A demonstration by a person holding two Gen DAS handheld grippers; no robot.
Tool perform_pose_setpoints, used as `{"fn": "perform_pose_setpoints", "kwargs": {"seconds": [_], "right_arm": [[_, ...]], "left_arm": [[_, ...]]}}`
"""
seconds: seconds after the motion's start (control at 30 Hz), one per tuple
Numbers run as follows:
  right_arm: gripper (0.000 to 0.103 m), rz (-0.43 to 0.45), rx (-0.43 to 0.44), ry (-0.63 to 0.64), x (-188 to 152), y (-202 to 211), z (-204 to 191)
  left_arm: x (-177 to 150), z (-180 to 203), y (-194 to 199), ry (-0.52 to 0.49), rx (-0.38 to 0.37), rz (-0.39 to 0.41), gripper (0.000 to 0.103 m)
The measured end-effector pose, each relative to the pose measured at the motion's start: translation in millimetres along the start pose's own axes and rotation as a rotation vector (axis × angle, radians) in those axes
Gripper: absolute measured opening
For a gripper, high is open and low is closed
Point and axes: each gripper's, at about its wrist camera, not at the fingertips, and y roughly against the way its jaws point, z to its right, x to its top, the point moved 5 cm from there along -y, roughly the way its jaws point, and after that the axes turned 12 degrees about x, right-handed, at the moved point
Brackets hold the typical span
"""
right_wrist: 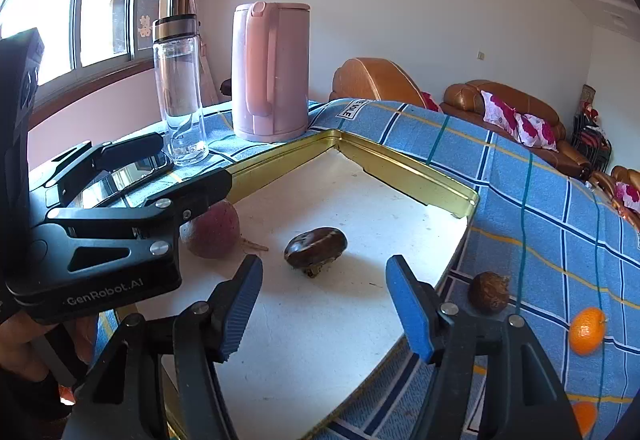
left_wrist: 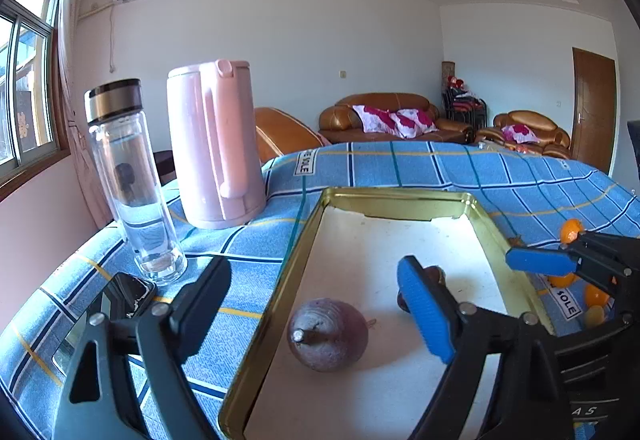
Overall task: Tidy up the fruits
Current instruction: 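Open both tools to drop the passion fruit and mangosteen into the tray, then grasp a brown pear-like fruit with the left tool while the right tool grasps a mangosteen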
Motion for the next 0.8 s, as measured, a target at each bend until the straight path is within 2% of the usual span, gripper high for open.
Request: {"fn": "perform_pose_setpoints", "kwargs": {"seconds": [0.1,0.2,0.43,0.63,0.8], "right_arm": [[0.069,0.025,-0.023,0.01,-2.5,17.8,1.7],[0.077,0.043,-0.055,0.022,-6.9,36.0,5.9],[0.078,0.095,-0.133,0.003,-33.6,91.5,27.3],[0.078,0.135,-0.208,-0.112,-72.2,140.0,61.6],[0.079,0.1,-0.264,-0.194,-106.6,152.9,86.3]], "left_arm": [[1.0,7.7,13.7,0.011,-0.014,0.034,0.093],[2.7,19.2,27.1,0.02,-0.049,0.054,0.094],[8.0,55.3,63.9,-0.001,-0.154,0.089,0.094],[-1.4,99.8,82.9,-0.074,-0.245,0.064,0.094],[-17.1,142.6,92.5,-0.156,-0.339,0.005,0.094]]}}
